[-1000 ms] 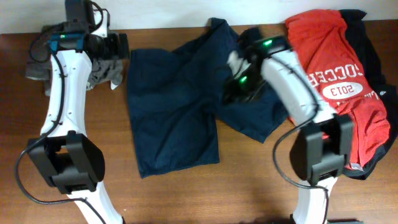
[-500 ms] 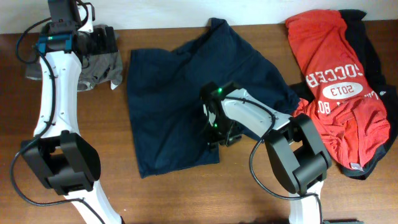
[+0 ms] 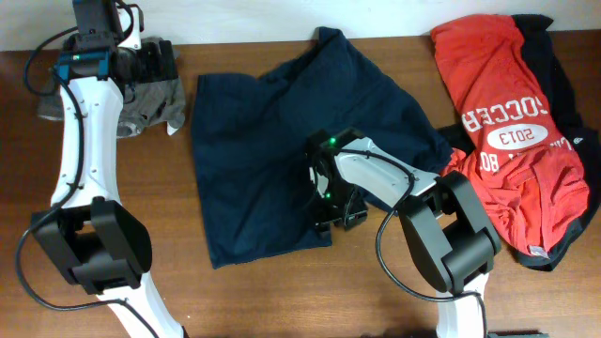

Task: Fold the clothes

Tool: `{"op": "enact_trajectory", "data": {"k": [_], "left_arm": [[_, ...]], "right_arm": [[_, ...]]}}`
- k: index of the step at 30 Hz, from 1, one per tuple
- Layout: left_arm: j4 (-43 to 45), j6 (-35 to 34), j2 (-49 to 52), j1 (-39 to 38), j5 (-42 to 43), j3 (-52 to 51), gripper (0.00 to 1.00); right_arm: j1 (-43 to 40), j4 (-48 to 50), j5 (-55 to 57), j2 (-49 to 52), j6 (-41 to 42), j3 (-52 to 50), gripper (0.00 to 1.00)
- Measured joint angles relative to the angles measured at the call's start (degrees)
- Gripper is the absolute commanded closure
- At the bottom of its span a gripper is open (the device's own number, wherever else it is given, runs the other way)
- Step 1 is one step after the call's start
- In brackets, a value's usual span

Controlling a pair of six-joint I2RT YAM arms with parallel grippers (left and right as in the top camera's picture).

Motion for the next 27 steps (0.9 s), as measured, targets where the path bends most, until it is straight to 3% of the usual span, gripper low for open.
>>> {"op": "enact_trajectory", "data": {"k": [12, 27], "left_arm": [[-1.44, 0.00, 4.42, 0.00, 0.00, 0.00, 0.01], [-1.44, 0.00, 5.05, 0.00, 0.00, 0.00, 0.01]], "right_arm": [[0.00, 4.35, -11.98, 0.00, -0.79, 0.22, 0.31], [0.00, 2.84, -1.55, 0.00, 2.23, 0.20, 0.30]]}}
